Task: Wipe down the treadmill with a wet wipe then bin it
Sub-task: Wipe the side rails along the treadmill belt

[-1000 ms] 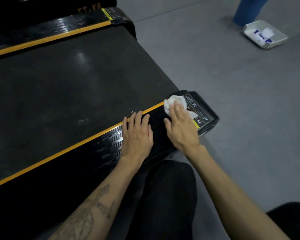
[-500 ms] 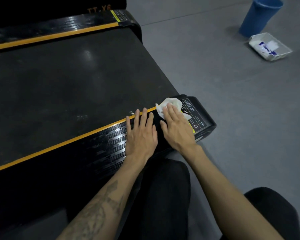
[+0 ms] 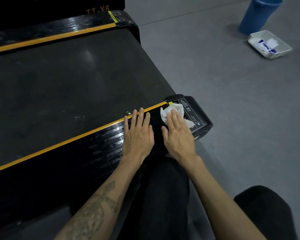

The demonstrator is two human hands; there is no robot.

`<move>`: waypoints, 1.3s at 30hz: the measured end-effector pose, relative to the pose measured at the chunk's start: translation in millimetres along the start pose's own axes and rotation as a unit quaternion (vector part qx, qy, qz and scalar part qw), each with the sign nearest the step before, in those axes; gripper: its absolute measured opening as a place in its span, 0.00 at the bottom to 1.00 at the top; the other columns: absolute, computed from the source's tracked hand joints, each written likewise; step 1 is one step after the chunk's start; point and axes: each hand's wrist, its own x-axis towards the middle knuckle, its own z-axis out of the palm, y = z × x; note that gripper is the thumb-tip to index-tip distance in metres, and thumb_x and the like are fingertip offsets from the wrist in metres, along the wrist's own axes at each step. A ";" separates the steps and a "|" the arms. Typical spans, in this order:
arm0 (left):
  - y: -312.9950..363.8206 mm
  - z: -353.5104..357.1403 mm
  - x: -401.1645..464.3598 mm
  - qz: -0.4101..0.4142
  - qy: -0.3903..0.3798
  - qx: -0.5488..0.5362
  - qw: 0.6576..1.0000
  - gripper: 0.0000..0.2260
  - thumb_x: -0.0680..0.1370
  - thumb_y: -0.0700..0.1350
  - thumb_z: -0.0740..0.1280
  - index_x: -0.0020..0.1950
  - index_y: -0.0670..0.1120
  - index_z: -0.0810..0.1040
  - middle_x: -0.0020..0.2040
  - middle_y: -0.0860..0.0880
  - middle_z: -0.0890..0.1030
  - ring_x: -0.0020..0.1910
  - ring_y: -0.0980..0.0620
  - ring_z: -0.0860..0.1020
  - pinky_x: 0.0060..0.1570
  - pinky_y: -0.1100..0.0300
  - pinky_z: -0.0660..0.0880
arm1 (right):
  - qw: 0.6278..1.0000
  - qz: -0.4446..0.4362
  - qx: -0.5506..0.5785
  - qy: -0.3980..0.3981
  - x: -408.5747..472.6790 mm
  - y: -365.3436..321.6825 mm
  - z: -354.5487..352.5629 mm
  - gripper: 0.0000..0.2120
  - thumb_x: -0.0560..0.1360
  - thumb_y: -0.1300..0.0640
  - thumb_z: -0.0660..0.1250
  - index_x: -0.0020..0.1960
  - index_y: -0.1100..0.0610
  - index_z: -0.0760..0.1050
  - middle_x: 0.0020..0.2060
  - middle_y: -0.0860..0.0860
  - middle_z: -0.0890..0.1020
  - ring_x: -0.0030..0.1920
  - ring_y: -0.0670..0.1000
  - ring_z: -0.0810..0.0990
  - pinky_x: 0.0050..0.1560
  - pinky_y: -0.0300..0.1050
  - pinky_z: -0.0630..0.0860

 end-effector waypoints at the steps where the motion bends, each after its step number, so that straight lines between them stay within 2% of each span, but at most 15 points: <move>1: -0.1 0.3 0.1 0.000 0.001 0.002 1.000 0.26 0.85 0.52 0.46 0.81 0.46 0.62 0.83 0.45 0.59 0.83 0.45 0.54 0.80 0.39 0.52 | 1.000 -0.007 -0.005 0.000 -5.3 -4.1 3.0 0.30 0.86 0.46 0.45 0.82 0.62 0.54 0.82 0.56 0.54 0.83 0.52 0.47 0.81 0.46 0.41; 6: -1.0 1.8 -1.3 0.014 0.003 0.005 1.000 0.23 0.86 0.49 0.52 0.81 0.47 0.64 0.83 0.45 0.59 0.83 0.45 0.54 0.80 0.39 0.53 | 0.999 -0.029 0.004 -0.020 13.2 5.9 -1.1 0.29 0.87 0.48 0.52 0.83 0.59 0.52 0.83 0.55 0.52 0.83 0.51 0.47 0.82 0.48 0.46; 9: -0.4 2.3 -0.9 0.019 0.004 -0.001 1.000 0.24 0.86 0.50 0.52 0.81 0.46 0.63 0.83 0.45 0.59 0.83 0.45 0.54 0.80 0.40 0.53 | 1.000 0.005 0.009 -0.008 0.0 4.2 1.9 0.29 0.86 0.47 0.47 0.82 0.62 0.54 0.82 0.56 0.54 0.83 0.52 0.49 0.82 0.51 0.48; 12: -1.1 2.8 0.2 0.019 0.006 0.000 1.000 0.25 0.85 0.50 0.49 0.81 0.45 0.64 0.83 0.45 0.59 0.83 0.46 0.54 0.80 0.40 0.53 | 1.000 -0.013 0.009 -0.008 -17.8 -8.5 9.0 0.35 0.82 0.43 0.41 0.81 0.63 0.58 0.81 0.59 0.58 0.83 0.53 0.51 0.82 0.52 0.50; 16: 0.8 3.3 -1.4 0.020 0.006 -0.006 1.000 0.25 0.85 0.50 0.48 0.81 0.45 0.64 0.83 0.45 0.59 0.83 0.46 0.54 0.81 0.41 0.53 | 1.000 -0.012 0.014 0.000 -2.5 4.1 2.4 0.33 0.83 0.44 0.45 0.80 0.62 0.61 0.81 0.57 0.61 0.82 0.54 0.56 0.81 0.55 0.57; 19: 1.4 2.0 -1.4 0.020 0.007 -0.008 1.000 0.27 0.85 0.52 0.46 0.81 0.45 0.63 0.83 0.45 0.59 0.83 0.47 0.54 0.81 0.41 0.53 | 1.000 0.014 0.004 0.005 -16.3 5.0 3.7 0.33 0.83 0.44 0.43 0.81 0.63 0.59 0.81 0.58 0.60 0.82 0.54 0.54 0.82 0.52 0.54; 21: 1.5 1.4 -0.9 0.018 0.007 -0.010 1.000 0.28 0.84 0.53 0.45 0.81 0.45 0.64 0.83 0.45 0.59 0.83 0.47 0.54 0.81 0.41 0.52 | 1.000 0.009 0.001 0.014 -32.4 -4.6 6.0 0.34 0.83 0.42 0.44 0.79 0.64 0.62 0.80 0.59 0.62 0.82 0.54 0.56 0.81 0.52 0.54; 26: 1.3 1.0 -1.3 0.023 0.005 -0.010 1.000 0.28 0.84 0.54 0.44 0.81 0.45 0.63 0.83 0.45 0.58 0.83 0.47 0.53 0.81 0.43 0.50 | 0.999 -0.032 0.015 -0.009 -17.7 4.1 -1.0 0.28 0.86 0.46 0.52 0.82 0.59 0.56 0.82 0.54 0.56 0.83 0.50 0.49 0.82 0.46 0.45; 31: 2.2 0.4 -1.3 0.024 0.002 -0.010 1.000 0.28 0.84 0.53 0.44 0.81 0.44 0.63 0.83 0.44 0.58 0.83 0.46 0.53 0.81 0.42 0.52 | 0.999 0.021 -0.004 0.026 -43.2 -2.7 6.1 0.34 0.83 0.43 0.44 0.80 0.64 0.60 0.80 0.59 0.60 0.82 0.54 0.55 0.81 0.49 0.50; 33: 2.2 0.2 -0.9 0.024 -0.001 -0.009 1.000 0.28 0.84 0.52 0.44 0.81 0.44 0.63 0.83 0.44 0.58 0.83 0.47 0.53 0.81 0.41 0.52 | 1.000 -0.003 -0.006 0.030 -44.4 -7.9 8.8 0.34 0.83 0.42 0.46 0.79 0.65 0.63 0.79 0.60 0.63 0.81 0.55 0.58 0.80 0.49 0.52; 36: 1.8 0.2 -1.8 0.028 0.001 -0.008 1.000 0.25 0.85 0.50 0.49 0.81 0.44 0.63 0.83 0.44 0.58 0.83 0.46 0.53 0.81 0.41 0.53 | 0.999 -0.018 0.007 0.028 -29.4 4.8 3.7 0.31 0.84 0.44 0.50 0.80 0.62 0.62 0.80 0.57 0.62 0.82 0.53 0.56 0.81 0.50 0.52; 39: 2.3 0.3 -2.6 0.030 0.009 -0.008 0.999 0.25 0.85 0.50 0.49 0.81 0.44 0.64 0.83 0.44 0.59 0.83 0.46 0.54 0.81 0.41 0.53 | 0.999 0.012 0.003 0.050 -37.4 10.4 3.7 0.32 0.84 0.43 0.47 0.79 0.63 0.63 0.80 0.58 0.63 0.81 0.54 0.57 0.81 0.52 0.57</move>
